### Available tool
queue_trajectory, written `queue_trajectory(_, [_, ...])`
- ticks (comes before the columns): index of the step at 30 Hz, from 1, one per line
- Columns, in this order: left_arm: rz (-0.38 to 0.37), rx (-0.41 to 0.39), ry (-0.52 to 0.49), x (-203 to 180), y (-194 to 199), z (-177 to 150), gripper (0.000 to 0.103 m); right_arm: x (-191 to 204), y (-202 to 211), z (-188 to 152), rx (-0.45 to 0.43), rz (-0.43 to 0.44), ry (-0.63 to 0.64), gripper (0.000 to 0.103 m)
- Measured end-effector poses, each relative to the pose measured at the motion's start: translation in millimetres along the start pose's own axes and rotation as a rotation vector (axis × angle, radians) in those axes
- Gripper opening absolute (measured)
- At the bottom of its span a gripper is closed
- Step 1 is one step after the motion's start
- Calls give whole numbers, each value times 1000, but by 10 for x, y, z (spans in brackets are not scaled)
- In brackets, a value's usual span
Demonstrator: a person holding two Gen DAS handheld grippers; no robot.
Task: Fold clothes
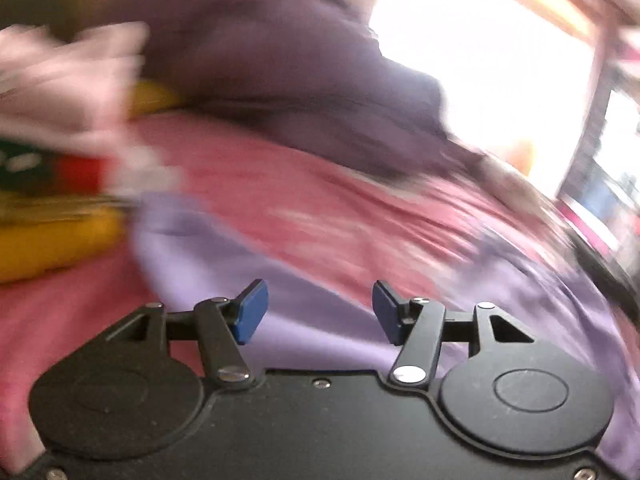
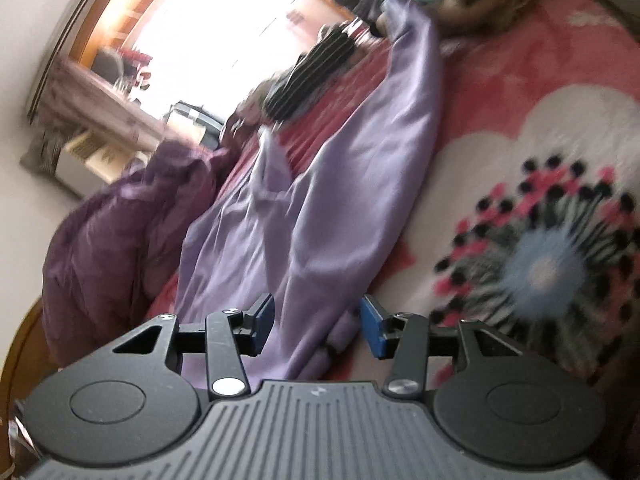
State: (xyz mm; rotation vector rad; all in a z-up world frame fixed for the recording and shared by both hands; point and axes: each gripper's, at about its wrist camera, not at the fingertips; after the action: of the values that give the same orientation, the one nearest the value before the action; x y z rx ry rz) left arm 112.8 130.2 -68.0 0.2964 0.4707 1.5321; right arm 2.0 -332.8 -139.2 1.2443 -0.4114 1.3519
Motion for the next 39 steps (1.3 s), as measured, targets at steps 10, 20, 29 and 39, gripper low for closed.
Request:
queue_trajectory(10, [-527, 106, -495, -2207, 305, -766, 43, -313, -55, 319, -84, -8, -118, 49])
queue_trajectory(20, [-628, 232, -637, -2678, 394, -1080, 38, -446, -335, 674, -121, 38, -192, 49])
queue_trajectory(29, [-660, 245, -626, -2602, 302, -1145, 39, -479, -598, 1327, -232, -24, -159, 52])
queue_trajectory(39, [-692, 245, -615, -2567, 273, -1147, 42, -308, -695, 1709, -303, -67, 138, 6])
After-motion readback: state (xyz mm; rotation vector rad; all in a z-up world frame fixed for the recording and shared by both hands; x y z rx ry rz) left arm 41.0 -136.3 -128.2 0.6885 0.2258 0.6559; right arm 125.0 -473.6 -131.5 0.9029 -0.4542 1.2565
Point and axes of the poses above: each gripper's, at about its wrist camera, not at the fingertips, and y roughly against the way its jaws point, x to its left, z to its top, and after that the axes turned 9 degrees about -y, right-handed
